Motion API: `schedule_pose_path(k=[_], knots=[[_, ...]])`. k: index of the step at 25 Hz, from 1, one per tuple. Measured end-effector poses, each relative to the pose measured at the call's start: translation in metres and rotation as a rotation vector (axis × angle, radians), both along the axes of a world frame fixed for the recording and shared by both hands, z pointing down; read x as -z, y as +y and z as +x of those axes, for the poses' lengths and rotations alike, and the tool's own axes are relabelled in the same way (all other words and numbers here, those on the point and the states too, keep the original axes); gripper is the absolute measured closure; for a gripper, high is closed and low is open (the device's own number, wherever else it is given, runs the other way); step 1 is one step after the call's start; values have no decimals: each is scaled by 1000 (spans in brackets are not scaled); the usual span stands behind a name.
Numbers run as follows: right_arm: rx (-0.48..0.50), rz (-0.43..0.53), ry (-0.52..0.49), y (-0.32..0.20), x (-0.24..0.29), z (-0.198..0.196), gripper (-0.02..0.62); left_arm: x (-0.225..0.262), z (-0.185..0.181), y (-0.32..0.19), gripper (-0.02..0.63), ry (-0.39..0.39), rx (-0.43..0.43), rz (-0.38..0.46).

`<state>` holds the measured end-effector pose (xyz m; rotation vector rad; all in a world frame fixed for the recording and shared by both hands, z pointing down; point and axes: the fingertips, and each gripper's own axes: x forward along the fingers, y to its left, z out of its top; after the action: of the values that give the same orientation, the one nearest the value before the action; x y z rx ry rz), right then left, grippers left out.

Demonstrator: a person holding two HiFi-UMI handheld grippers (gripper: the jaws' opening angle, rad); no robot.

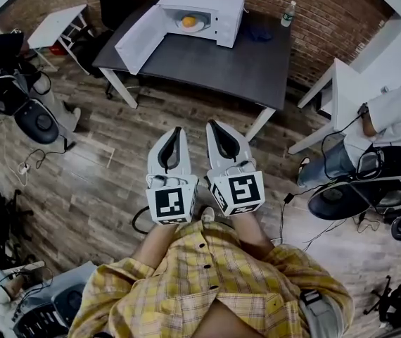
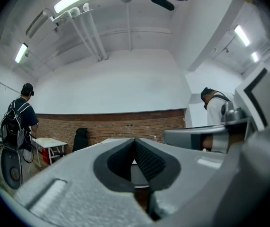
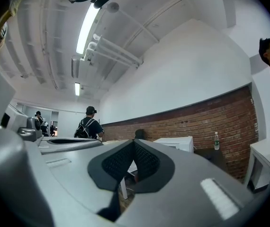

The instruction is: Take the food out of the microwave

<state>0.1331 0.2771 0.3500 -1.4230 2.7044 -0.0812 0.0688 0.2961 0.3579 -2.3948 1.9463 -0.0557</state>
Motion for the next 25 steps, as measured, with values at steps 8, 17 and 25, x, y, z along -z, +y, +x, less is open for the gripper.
schedule_pose_path(k=[8,17,25], knots=[[-10,-4,25,-52,-12,-16,594,-12,-19,-56,607,12,-4,3],[2,-17,50,-132,-19,-55,594,-17,-60,-144,607,54,0,6],[-37,-8,45,-221,-7,-97,594,-12,-96,-234,607,44,-60,-1]])
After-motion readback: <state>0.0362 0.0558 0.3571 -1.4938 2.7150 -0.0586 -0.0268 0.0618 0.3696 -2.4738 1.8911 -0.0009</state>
